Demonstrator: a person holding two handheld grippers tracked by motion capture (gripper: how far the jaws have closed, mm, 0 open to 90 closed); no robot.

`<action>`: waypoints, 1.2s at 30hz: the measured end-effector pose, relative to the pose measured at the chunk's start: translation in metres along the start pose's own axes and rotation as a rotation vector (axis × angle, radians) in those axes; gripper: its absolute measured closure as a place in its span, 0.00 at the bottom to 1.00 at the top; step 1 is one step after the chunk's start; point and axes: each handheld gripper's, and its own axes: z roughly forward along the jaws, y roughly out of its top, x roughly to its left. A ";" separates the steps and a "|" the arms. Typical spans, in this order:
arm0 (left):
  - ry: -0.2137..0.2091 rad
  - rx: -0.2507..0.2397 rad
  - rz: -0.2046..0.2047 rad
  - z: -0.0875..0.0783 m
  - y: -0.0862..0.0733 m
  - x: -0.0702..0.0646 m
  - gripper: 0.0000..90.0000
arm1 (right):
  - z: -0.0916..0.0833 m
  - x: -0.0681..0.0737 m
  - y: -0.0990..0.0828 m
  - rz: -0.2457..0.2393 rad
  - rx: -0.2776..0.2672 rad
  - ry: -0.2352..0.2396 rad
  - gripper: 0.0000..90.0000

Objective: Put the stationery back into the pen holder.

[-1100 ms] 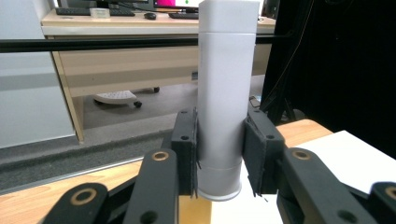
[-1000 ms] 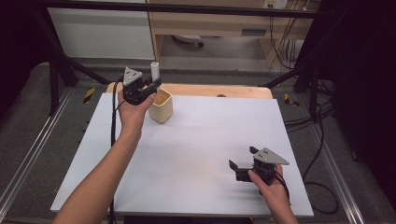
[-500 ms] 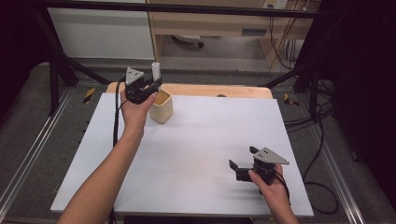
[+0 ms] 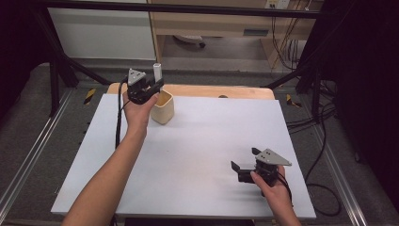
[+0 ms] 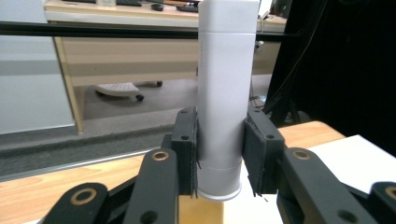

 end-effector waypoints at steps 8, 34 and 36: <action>0.007 0.001 -0.016 0.005 -0.003 0.002 0.76 | 0.001 0.001 0.001 -0.003 -0.001 0.003 0.03; 0.023 0.029 -0.037 0.016 -0.011 0.008 0.76 | 0.002 0.000 0.000 0.003 0.000 0.010 0.03; 0.023 0.026 -0.042 0.016 -0.011 0.009 0.76 | 0.002 0.000 0.000 0.004 0.000 0.011 0.03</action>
